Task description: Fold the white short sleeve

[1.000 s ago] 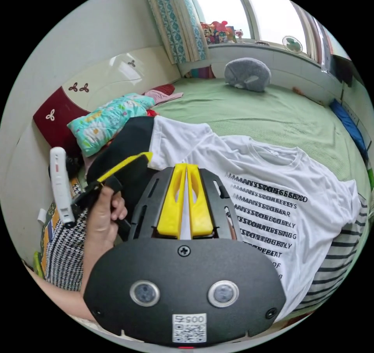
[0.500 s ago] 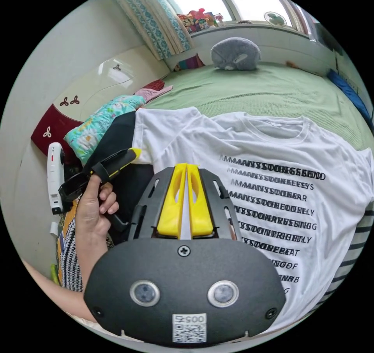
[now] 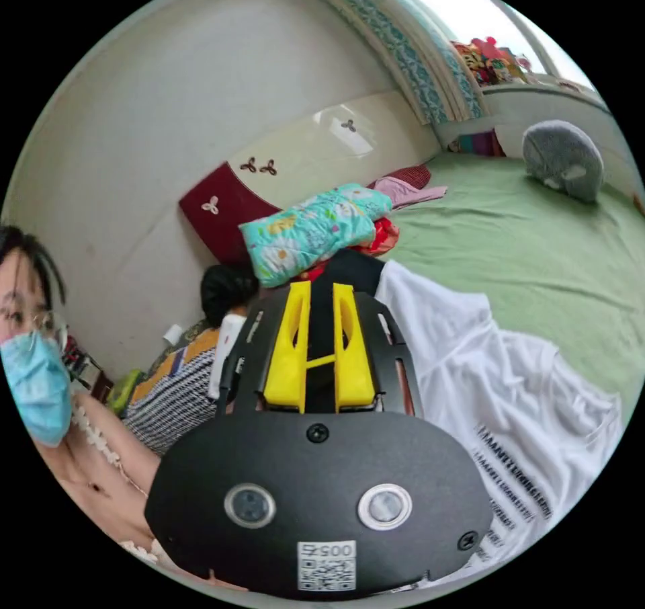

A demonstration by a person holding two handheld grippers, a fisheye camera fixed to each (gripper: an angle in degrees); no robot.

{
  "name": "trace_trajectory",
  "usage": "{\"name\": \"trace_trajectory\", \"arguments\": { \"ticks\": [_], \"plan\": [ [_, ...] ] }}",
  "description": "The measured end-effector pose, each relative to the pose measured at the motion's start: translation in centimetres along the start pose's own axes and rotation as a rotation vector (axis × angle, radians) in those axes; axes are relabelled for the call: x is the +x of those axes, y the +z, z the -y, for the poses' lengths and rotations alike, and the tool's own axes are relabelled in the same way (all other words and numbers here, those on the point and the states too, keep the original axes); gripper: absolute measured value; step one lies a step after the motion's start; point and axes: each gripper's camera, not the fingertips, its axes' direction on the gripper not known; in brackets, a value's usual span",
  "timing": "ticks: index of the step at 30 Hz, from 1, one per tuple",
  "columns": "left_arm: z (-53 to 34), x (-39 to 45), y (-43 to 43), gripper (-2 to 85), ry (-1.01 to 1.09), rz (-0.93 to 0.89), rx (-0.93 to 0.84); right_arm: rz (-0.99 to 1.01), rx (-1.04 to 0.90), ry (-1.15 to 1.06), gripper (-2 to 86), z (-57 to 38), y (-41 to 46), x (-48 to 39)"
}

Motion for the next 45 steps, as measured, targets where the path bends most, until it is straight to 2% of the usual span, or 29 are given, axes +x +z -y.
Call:
{"name": "trace_trajectory", "arguments": {
  "ticks": [3,5,14,22,28,32,39,45],
  "plan": [
    [0.5,0.1,0.2,0.3,0.031,0.026,-0.007,-0.113,-0.172,-0.033,8.4,5.5,4.2,-0.2],
    [0.9,-0.2,0.2,0.2,0.033,0.011,-0.009,-0.262,-0.251,-0.103,11.0,8.1,7.6,-1.1],
    [1.9,-0.3,0.7,-0.1,0.048,0.006,-0.019,-0.413,-0.439,0.002,11.3,11.4,16.9,3.3],
    [2.1,-0.1,1.0,-0.2,0.048,-0.009,-0.017,-0.461,-0.412,0.091,3.7,11.2,18.4,6.3],
    [1.9,0.2,0.7,-0.3,0.034,-0.05,0.017,-0.474,-0.358,0.08,-0.6,11.7,16.3,6.9],
    [1.7,0.7,-0.6,-0.3,0.126,-0.167,0.085,-0.467,-0.272,0.092,-0.8,11.1,12.4,7.3],
    [0.8,4.1,0.2,-0.2,0.289,-0.196,0.085,-0.443,-0.134,0.201,-0.8,7.9,4.8,10.9],
    [0.1,7.1,2.1,0.3,0.423,-0.219,0.002,-0.434,-0.088,0.341,-0.9,2.8,1.0,16.0]
  ]
}}
